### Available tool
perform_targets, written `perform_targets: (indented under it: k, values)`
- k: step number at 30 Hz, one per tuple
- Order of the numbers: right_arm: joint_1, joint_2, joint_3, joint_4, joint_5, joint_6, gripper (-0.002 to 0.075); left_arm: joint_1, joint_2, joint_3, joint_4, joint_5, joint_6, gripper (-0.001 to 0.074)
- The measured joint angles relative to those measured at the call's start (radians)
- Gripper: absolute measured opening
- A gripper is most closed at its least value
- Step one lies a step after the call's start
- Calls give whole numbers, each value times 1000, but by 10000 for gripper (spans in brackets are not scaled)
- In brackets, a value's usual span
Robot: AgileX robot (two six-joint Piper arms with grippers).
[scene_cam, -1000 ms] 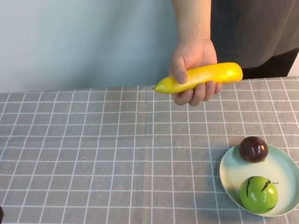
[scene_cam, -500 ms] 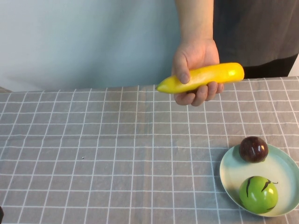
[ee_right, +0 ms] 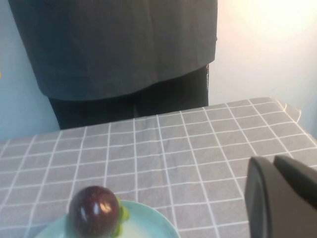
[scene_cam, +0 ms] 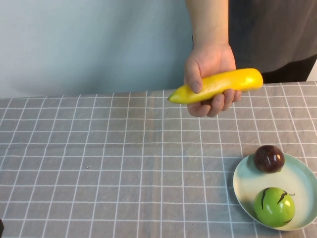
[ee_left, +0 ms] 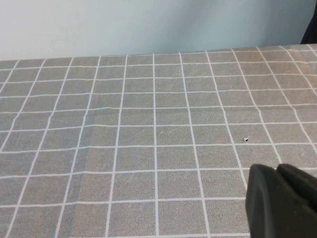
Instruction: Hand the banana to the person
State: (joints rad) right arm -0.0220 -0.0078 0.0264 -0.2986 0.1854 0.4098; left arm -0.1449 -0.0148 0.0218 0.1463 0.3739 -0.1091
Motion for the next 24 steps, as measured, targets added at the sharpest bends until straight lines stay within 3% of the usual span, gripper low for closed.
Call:
perform_targets:
  k: [8, 12, 24]
  values:
    - [0, 0, 0, 305, 81, -452, -6, 0, 0, 0, 0, 0, 0, -4]
    - [0, 0, 0, 348, 186, -506, -6, 0, 0, 0, 0, 0, 0, -5]
    - [0, 0, 0, 356, 195, -523, -6, 0, 0, 0, 0, 0, 0, -4]
